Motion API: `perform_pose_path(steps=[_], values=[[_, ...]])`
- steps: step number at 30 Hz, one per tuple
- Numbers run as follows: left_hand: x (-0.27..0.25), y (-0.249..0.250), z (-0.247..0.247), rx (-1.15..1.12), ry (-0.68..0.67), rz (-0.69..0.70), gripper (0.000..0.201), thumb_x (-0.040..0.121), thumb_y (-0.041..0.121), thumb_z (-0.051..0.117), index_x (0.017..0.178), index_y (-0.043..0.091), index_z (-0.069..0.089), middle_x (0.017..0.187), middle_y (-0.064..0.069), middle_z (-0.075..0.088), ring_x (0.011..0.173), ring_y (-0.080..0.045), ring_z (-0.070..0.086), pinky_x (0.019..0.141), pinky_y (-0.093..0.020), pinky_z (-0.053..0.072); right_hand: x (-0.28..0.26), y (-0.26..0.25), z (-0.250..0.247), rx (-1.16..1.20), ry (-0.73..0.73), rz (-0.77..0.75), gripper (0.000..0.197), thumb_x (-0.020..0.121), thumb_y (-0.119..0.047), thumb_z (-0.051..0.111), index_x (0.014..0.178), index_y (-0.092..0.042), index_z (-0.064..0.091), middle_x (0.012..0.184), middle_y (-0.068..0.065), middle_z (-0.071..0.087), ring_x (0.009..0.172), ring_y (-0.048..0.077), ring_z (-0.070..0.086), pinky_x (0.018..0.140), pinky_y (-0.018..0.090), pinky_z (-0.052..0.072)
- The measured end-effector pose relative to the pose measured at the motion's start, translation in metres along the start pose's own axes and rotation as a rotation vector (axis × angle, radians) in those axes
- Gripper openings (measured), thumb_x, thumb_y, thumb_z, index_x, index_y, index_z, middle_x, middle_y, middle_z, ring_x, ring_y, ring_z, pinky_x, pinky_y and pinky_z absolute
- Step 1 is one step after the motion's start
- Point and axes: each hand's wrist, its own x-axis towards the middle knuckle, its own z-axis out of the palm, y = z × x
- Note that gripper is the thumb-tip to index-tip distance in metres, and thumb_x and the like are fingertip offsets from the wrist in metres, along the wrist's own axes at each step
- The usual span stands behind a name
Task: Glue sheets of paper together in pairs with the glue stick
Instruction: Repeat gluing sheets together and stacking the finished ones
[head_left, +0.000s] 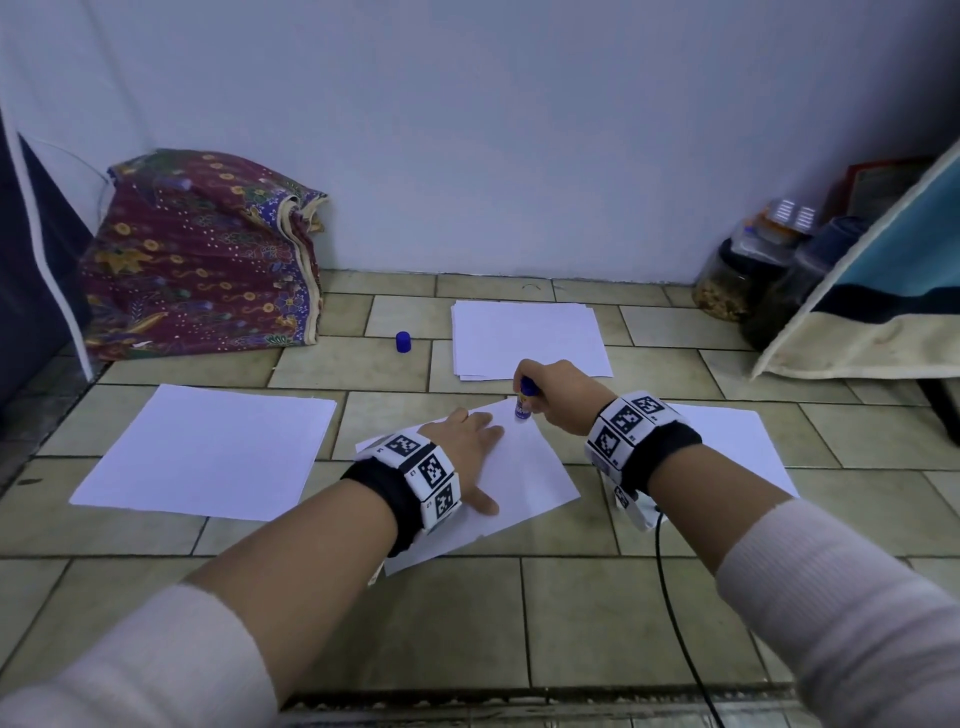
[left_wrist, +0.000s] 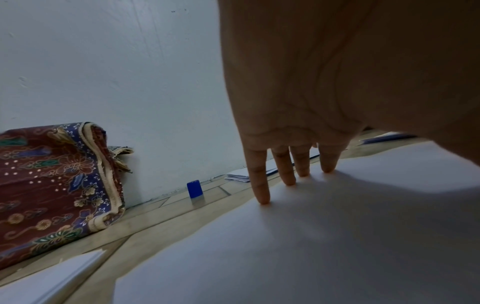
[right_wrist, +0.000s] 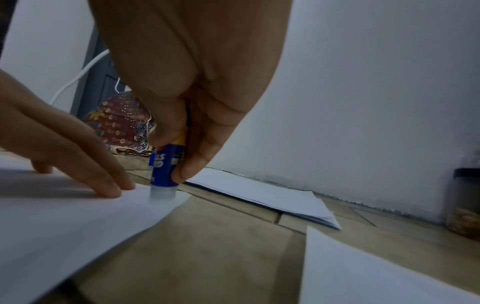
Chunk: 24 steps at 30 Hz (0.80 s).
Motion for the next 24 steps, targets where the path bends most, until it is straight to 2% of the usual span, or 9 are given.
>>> perform_pose_path(steps=[2,6,9,12,16,20,22,24], values=[[0.000,0.001,0.000,-0.002,0.003,-0.006,0.103,0.078,0.059,0.066,0.153,0.019,0.009,0.160,0.000,0.005,0.144,-0.021,0.009,0.108,-0.044,0.035,-0.005,0.002,-0.001,-0.005,-0.022,-0.016,0.020,0.093,-0.004,0.050,0.113,-0.006,0.052,0.102,0.009,0.063,0.080,0.019,0.049,0.058,0.019,0.034],[0.000,-0.001,0.002,-0.007,0.012,0.000,0.102,0.078,0.060,0.067,0.152,0.019,0.010,0.160,-0.001,0.007,0.144,-0.023,0.009,0.109,-0.046,0.034,-0.019,0.008,-0.002,-0.023,-0.070,-0.049,0.018,0.093,-0.009,0.053,0.111,-0.009,0.054,0.103,0.008,0.065,0.086,0.021,0.054,0.072,0.026,0.041],[0.002,-0.001,0.004,-0.003,0.016,0.002,0.102,0.077,0.060,0.066,0.152,0.019,0.011,0.160,-0.001,0.008,0.143,-0.023,0.011,0.108,-0.049,0.034,-0.031,0.015,-0.001,-0.044,-0.122,-0.074,0.018,0.092,-0.010,0.055,0.110,-0.011,0.054,0.097,0.004,0.063,0.088,0.022,0.054,0.074,0.026,0.042],[0.002,-0.001,0.003,-0.004,0.019,0.009,0.101,0.077,0.060,0.067,0.151,0.018,0.013,0.160,-0.002,0.009,0.143,-0.024,0.012,0.108,-0.048,0.034,-0.045,0.019,-0.002,-0.068,-0.159,-0.086,0.015,0.092,-0.015,0.057,0.107,-0.015,0.053,0.098,0.005,0.059,0.087,0.023,0.053,0.077,0.031,0.045],[0.001,-0.004,0.000,0.018,0.010,0.030,0.099,0.077,0.060,0.066,0.151,0.017,0.015,0.159,-0.002,0.010,0.143,-0.023,0.013,0.109,-0.045,0.034,-0.063,0.023,-0.002,-0.061,-0.196,-0.104,0.014,0.093,-0.014,0.056,0.107,-0.015,0.053,0.101,0.006,0.063,0.083,0.020,0.054,0.073,0.026,0.044],[-0.002,-0.004,-0.001,0.045,-0.022,0.028,0.096,0.083,0.055,0.063,0.152,0.017,0.009,0.160,-0.002,0.006,0.144,-0.023,0.010,0.110,-0.045,0.033,-0.076,0.027,-0.004,-0.095,-0.251,-0.130,0.016,0.093,-0.012,0.055,0.109,-0.013,0.054,0.088,-0.004,0.060,0.077,0.016,0.053,0.065,0.021,0.043],[-0.003,-0.004,-0.004,0.049,-0.008,0.007,0.084,0.089,0.049,0.059,0.151,0.015,0.014,0.158,-0.005,0.011,0.143,-0.023,0.013,0.107,-0.045,0.037,-0.079,0.029,-0.008,-0.072,-0.225,-0.127,0.016,0.092,-0.012,0.056,0.107,-0.013,0.054,0.084,-0.005,0.061,0.076,0.018,0.054,0.064,0.019,0.042],[-0.004,-0.004,-0.006,0.037,0.026,-0.039,0.072,0.090,0.045,0.058,0.145,0.012,0.026,0.150,-0.009,0.025,0.136,-0.024,0.025,0.100,-0.042,0.043,-0.078,0.032,-0.013,0.040,-0.094,-0.122,0.013,0.089,-0.011,0.060,0.100,-0.017,0.055,0.087,0.000,0.067,0.077,0.018,0.059,0.068,0.022,0.046]])
